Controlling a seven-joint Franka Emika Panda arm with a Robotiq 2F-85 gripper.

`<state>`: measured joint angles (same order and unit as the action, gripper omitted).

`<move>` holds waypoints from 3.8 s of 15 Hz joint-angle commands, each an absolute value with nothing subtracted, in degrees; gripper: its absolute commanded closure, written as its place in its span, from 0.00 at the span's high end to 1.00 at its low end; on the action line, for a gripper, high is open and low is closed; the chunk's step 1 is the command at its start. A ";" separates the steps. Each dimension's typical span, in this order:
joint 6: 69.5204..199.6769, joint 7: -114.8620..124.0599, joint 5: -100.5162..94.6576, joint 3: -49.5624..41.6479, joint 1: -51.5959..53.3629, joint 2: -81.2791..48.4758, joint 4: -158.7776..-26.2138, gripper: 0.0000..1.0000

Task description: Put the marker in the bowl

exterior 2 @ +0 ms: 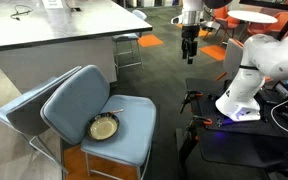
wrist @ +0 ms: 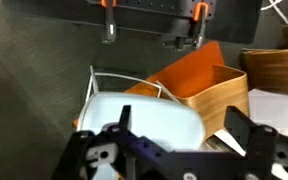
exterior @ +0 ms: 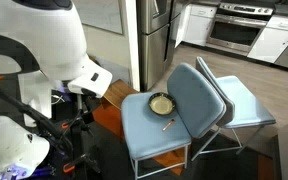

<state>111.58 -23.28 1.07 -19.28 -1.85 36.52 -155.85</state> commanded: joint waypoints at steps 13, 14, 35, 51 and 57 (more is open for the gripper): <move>112.37 -23.10 2.09 -16.50 -2.08 33.00 -153.77 1.00; 113.25 -23.29 1.89 -15.52 -1.20 31.39 -152.78 1.00; 133.08 -23.88 -6.06 1.08 -2.86 -44.50 -99.02 1.00; 134.87 -29.79 -7.76 3.37 -7.12 -69.48 -73.25 1.00; 134.55 -31.39 -7.49 3.51 -8.34 -74.04 -67.93 0.80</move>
